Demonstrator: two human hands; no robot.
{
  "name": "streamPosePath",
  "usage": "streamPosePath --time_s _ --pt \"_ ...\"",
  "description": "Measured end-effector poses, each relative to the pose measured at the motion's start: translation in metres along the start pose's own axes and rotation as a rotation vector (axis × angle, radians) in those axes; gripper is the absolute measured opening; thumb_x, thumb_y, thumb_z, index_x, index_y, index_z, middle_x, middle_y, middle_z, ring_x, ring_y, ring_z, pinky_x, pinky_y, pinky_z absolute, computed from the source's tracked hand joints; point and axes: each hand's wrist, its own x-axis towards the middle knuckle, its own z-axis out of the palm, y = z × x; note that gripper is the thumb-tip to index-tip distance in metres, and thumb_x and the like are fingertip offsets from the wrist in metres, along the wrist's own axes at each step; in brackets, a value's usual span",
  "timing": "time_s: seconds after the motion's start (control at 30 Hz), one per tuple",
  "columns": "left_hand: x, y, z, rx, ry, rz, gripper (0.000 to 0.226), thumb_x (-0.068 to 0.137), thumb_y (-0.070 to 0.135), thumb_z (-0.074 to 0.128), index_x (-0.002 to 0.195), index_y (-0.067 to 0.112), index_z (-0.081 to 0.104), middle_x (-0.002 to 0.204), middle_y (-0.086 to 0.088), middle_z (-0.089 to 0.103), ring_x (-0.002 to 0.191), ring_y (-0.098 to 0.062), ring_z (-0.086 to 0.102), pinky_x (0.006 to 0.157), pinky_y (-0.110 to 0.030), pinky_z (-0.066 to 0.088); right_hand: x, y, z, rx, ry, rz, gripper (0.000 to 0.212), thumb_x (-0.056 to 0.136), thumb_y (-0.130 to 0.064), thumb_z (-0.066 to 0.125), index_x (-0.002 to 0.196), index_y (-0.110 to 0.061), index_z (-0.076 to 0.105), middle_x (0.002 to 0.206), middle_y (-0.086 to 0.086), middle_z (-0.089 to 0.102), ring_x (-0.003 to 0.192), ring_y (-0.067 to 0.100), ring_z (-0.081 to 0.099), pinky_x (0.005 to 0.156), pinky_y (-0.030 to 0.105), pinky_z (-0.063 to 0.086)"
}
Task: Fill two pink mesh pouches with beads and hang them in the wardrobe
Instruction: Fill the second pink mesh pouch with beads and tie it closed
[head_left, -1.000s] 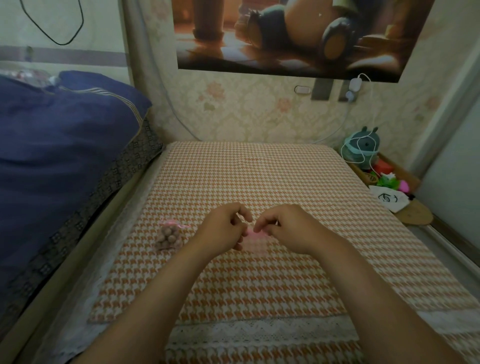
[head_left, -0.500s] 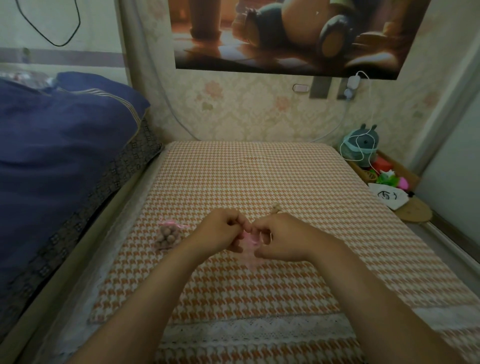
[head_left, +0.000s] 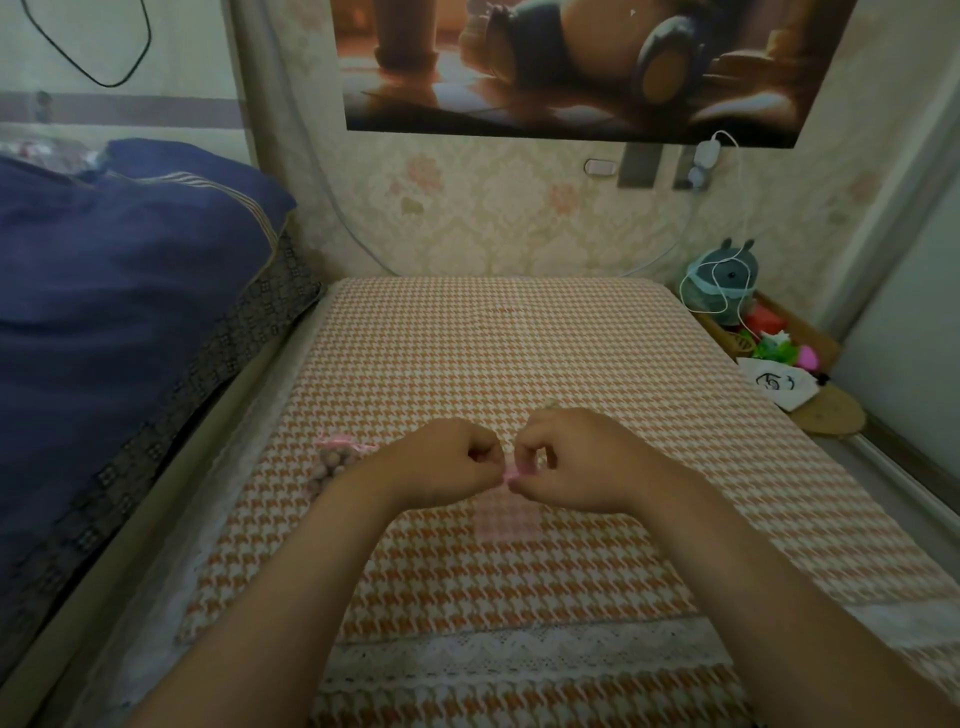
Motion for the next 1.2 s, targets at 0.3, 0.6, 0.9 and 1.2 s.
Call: streamPosePath --time_s 0.3,0.6,0.9,1.2 --pt "0.017 0.006 0.004 0.22 -0.013 0.1 0.009 0.085 0.032 0.062 0.081 0.029 0.069 0.082 0.012 0.066 0.076 -0.002 0.059 0.072 -0.029 0.052 -0.013 0.015 -0.001 -0.105 -0.119 0.073 0.018 0.083 -0.048 0.067 0.085 -0.031 0.064 0.088 -0.012 0.061 0.083 0.012 0.056 0.071 0.034 0.049" --pt "0.035 0.019 0.016 0.397 0.038 -0.002 0.029 0.084 0.05 0.056 0.082 0.026 0.073 0.079 0.007 0.07 0.072 -0.009 0.063 0.07 -0.036 0.057 -0.021 0.035 -0.004 -0.139 -0.077 0.08 0.018 0.089 -0.04 0.064 0.104 -0.032 0.071 0.108 -0.01 0.065 0.099 0.013 0.059 0.079 0.033 0.05" --pt "0.052 0.024 0.029 0.168 0.205 -0.137 0.04 0.09 0.037 0.057 0.064 0.008 0.069 0.064 -0.013 0.067 0.062 -0.025 0.064 0.056 -0.035 0.048 -0.021 0.057 -0.004 0.287 0.048 0.127 0.033 0.089 -0.018 0.064 0.115 -0.038 0.067 0.12 -0.016 0.059 0.093 0.002 0.059 0.081 0.024 0.052" --pt "0.056 0.025 0.03 0.072 0.357 -0.185 0.015 0.085 0.029 0.059 0.084 0.025 0.074 0.076 0.007 0.07 0.073 -0.009 0.066 0.065 -0.024 0.053 -0.016 0.104 0.02 0.21 0.143 0.421 0.02 0.093 -0.022 0.06 0.1 -0.037 0.069 0.1 -0.014 0.067 0.087 0.007 0.062 0.081 0.036 0.057"
